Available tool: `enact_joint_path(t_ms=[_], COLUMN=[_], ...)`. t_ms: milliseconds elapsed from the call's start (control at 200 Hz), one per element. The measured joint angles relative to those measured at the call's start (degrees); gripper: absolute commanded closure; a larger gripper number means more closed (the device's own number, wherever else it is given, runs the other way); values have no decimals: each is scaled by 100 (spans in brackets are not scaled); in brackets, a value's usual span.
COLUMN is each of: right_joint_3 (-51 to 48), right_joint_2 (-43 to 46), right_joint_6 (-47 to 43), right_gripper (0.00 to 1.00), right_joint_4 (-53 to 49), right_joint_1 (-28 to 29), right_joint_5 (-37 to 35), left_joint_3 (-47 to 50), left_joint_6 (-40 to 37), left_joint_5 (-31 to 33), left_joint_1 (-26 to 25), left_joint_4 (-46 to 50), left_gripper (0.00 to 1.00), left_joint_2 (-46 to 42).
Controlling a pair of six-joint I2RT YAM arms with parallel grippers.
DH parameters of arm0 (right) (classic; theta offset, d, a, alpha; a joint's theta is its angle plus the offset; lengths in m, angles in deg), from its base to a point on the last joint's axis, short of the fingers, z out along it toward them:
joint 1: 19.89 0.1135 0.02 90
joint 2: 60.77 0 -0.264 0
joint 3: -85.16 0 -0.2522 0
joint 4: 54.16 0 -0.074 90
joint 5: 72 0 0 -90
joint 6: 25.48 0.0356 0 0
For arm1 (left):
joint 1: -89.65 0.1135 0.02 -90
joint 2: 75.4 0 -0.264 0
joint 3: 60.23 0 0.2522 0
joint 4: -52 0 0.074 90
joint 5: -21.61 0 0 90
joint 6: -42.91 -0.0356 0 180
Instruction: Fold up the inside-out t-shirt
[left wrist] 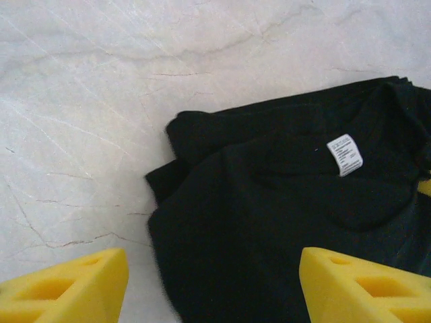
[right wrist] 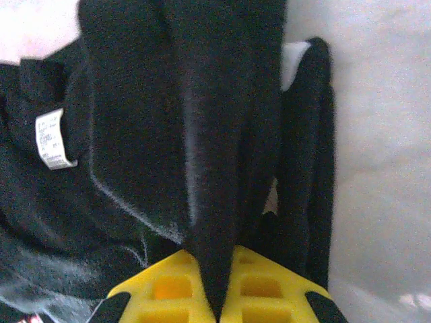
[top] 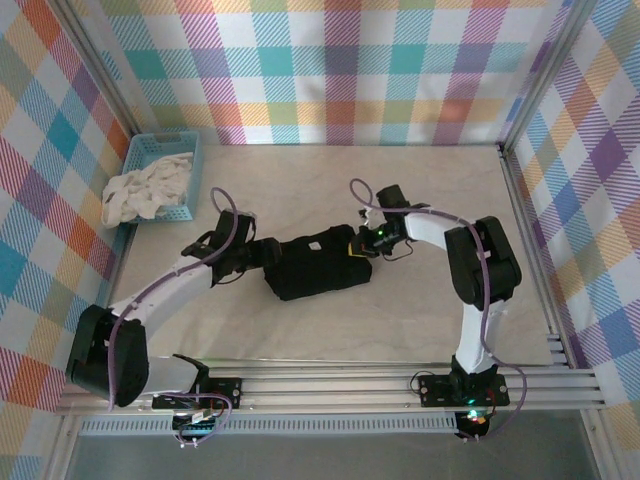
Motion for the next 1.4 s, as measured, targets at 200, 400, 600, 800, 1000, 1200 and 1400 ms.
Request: enact_joint_path(t_ms=[200, 400, 600, 800, 1000, 1200, 1400], right_joint_3=[46, 645, 1117, 1462, 1950, 2111, 474], right_joint_2=[614, 905, 804, 262, -431, -101, 2247], right_joint_6=[-739, -1596, -2439, -3296, -3532, -3132, -2044], right_gripper=[100, 100, 100, 81, 35, 25, 7], right_joint_4=[-752, -1746, -2022, -1541, -1237, -1458, -1097], right_joint_1=[-905, -1657, -2299, -2826, -3051, -2855, -2004], right_joint_5=[-1054, -3735, -5757, -6896, -7366, -7396, -5960], left_joint_3=[0, 0, 0, 0, 0, 0, 70], left_joint_6=[0, 44, 44, 44, 42, 13, -57], left_joint_5=[66, 52, -87, -177, -177, 59, 841], left_joint_1=[0, -4, -4, -4, -4, -4, 2], left_joint_4=[243, 358, 389, 372, 372, 363, -33], left_gripper=[32, 32, 32, 32, 32, 28, 12], left_joint_2=[-553, -758, -750, -551, -437, -437, -656])
